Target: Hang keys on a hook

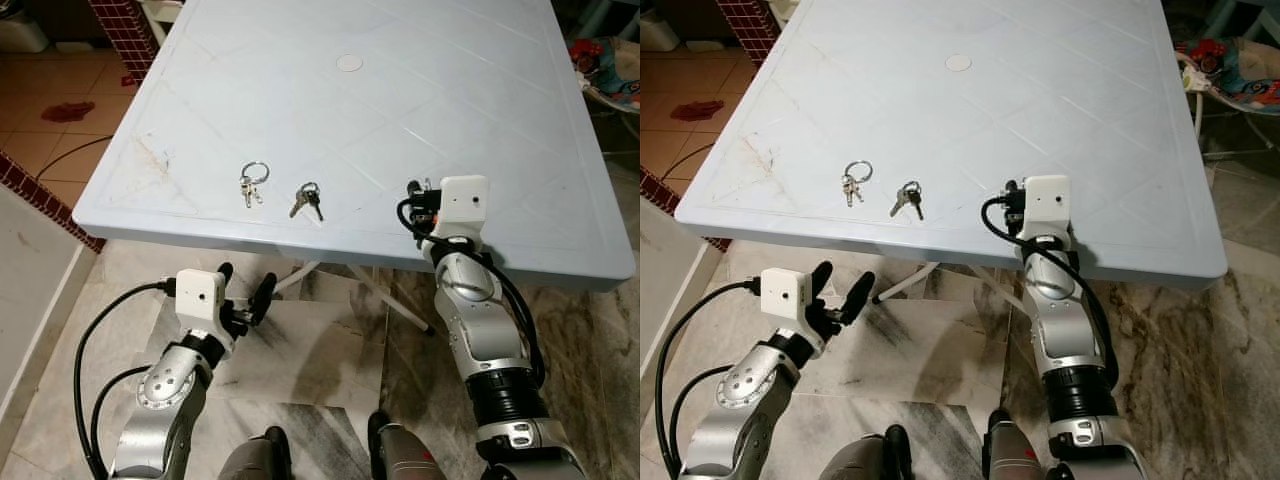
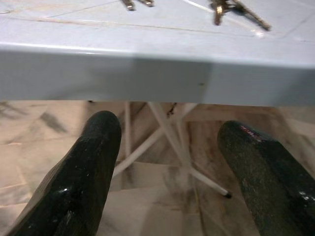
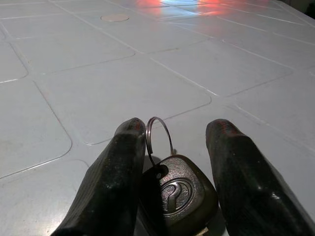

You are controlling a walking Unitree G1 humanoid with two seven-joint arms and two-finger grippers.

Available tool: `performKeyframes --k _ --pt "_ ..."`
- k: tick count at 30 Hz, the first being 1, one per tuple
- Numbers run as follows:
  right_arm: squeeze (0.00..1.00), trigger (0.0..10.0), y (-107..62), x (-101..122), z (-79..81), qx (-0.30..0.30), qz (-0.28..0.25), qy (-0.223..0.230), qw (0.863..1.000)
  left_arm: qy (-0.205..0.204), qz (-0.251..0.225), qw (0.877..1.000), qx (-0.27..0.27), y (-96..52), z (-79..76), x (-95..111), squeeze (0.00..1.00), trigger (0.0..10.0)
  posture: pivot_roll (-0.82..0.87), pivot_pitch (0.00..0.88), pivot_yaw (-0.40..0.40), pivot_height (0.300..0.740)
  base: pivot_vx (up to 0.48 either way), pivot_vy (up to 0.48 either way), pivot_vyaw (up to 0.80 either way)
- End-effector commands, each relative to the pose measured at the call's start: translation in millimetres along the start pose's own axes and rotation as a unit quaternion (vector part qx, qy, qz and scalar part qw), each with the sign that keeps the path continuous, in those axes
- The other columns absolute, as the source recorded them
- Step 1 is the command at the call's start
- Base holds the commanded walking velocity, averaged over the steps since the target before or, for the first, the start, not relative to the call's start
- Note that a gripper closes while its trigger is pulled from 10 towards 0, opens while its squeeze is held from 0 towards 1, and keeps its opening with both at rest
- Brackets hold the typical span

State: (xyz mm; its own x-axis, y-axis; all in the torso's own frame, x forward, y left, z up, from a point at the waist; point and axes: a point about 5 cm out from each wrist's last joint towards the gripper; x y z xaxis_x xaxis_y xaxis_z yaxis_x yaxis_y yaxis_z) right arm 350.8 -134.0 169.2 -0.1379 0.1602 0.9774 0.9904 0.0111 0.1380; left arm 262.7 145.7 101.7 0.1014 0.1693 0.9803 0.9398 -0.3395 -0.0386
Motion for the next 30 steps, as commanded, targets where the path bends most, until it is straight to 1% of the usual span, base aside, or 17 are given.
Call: performKeyframes --k 1,9,10,11,12,13,14,15,16,17,18,20,21,22,23,24,30 --pt "0.00 0.0 0.4 -1 2.7 0.001 0.002 -0.002 1.000 -0.002 0.003 1.000 -0.013 -4.5 -2.5 0 0.00 10.0 0.02 0.296 0.078 0.740 0.000 0.000 0.00" --pt "0.00 0.0 -0.4 -3 3.4 -0.003 0.004 -0.026 1.000 -0.004 0.004 1.000 -0.022 -4.6 -5.2 0 0.00 10.0 0.03 0.292 0.078 0.740 0.000 0.000 0.00" --pt "0.00 2.9 -0.4 -3 3.8 -0.002 0.004 -0.029 1.000 -0.004 0.004 1.000 -0.022 -4.6 -5.1 0 0.00 10.0 0.03 0.292 0.078 0.740 0.000 0.000 0.00" --pt "0.00 3.6 -0.2 -3 4.3 -0.002 0.004 -0.030 1.000 -0.004 0.004 1.000 -0.022 -4.6 -5.1 1 0.00 10.0 0.03 0.291 0.079 0.740 0.000 0.000 0.00" --pt "0.00 3.6 -0.1 -3 4.4 -0.002 0.004 -0.031 1.000 -0.003 0.005 1.000 -0.023 -4.6 -5.1 1 0.00 10.0 0.03 0.291 0.079 0.740 0.000 0.000 0.00" --pt "0.00 3.2 0.2 -3 4.5 -0.003 0.005 -0.031 1.000 -0.003 0.005 1.000 -0.023 -4.4 -5.0 1 0.00 10.0 0.03 0.291 0.080 0.740 0.000 0.000 0.00" --pt "0.00 3.2 0.6 -3 4.8 -0.003 0.005 -0.030 1.000 -0.004 0.005 1.000 -0.023 -4.3 -5.0 1 0.00 10.0 0.03 0.291 0.080 0.740 0.000 0.000 0.00" --pt "0.00 4.6 0.9 -3 5.2 -0.003 0.005 -0.031 1.000 -0.003 0.005 1.000 -0.023 -4.4 -4.8 1 0.00 10.0 0.03 0.291 0.081 0.740 0.000 0.000 0.00" --pt "0.00 5.4 1.3 -2 5.8 -0.003 0.005 -0.034 0.999 -0.003 0.005 1.000 -0.023 -4.5 -4.7 1 0.00 10.0 0.03 0.291 0.081 0.740 0.000 0.000 0.00" --pt "0.00 7.6 2.0 -2 5.4 -0.008 0.008 -0.038 0.999 -0.003 0.005 1.000 -0.023 -4.4 -4.8 1 0.00 10.0 0.03 0.291 0.081 0.740 0.000 0.000 0.00" --pt "0.00 5.5 2.4 -2 5.4 -0.011 0.011 -0.036 0.999 -0.003 0.006 1.000 -0.023 -4.5 -4.7 1 0.00 10.0 0.03 0.291 0.081 0.740 0.000 0.000 0.00" --pt "0.00 5.6 2.8 -2 5.6 -0.015 0.015 -0.033 0.999 -0.003 0.006 1.000 -0.023 -4.5 -4.6 1 0.00 10.0 0.03 0.291 0.081 0.740 0.000 0.000 0.00" --pt "0.00 6.3 2.2 -5 5.5 -0.024 0.030 -0.028 0.999 -0.003 0.008 1.000 -0.023 -4.8 -4.2 1 0.00 10.0 0.03 0.290 0.081 0.740 0.000 0.000 0.00" --pt "0.00 6.3 2.2 -5 5.5 -0.024 0.030 -0.028 0.999 -0.003 0.008 1.000 -0.023 -4.8 -4.2 1 0.00 10.0 0.03 0.290 0.081 0.740 0.000 0.000 0.00" --pt "0.00 5.9 0.1 -6 7.2 -0.028 0.039 -0.027 0.998 -0.005 0.011 1.000 -0.025 -5.9 -3.9 1 0.00 10.0 0.03 0.290 0.081 0.740 0.000 0.000 0.00" --pt "0.00 0.0 -2.6 -7 10.1 -0.026 0.039 -0.012 0.999 -0.007 0.012 0.999 -0.035 -7.1 -4.9 2 0.00 10.0 0.03 0.290 0.081 0.740 0.000 0.000 0.00" --pt "0.00 0.0 -5.6 -7 16.1 -0.026 0.037 0.002 0.999 -0.007 0.006 0.999 -0.049 -5.3 -7.6 9 0.00 10.0 0.03 0.286 0.088 0.740 0.000 0.000 0.00"
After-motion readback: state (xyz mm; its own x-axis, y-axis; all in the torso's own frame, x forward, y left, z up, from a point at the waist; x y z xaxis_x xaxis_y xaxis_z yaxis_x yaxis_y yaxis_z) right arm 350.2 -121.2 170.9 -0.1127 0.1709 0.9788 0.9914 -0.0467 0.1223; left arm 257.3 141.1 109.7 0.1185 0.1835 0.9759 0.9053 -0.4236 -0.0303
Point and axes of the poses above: a point about 5 cm out from each wrist's last joint towards the gripper, its own y axis pointing out of the wrist towards the gripper, its own x axis along the axis of the wrist's last joint, z = x × y, and after that the axes turned 4 degrees about -y, right-handed
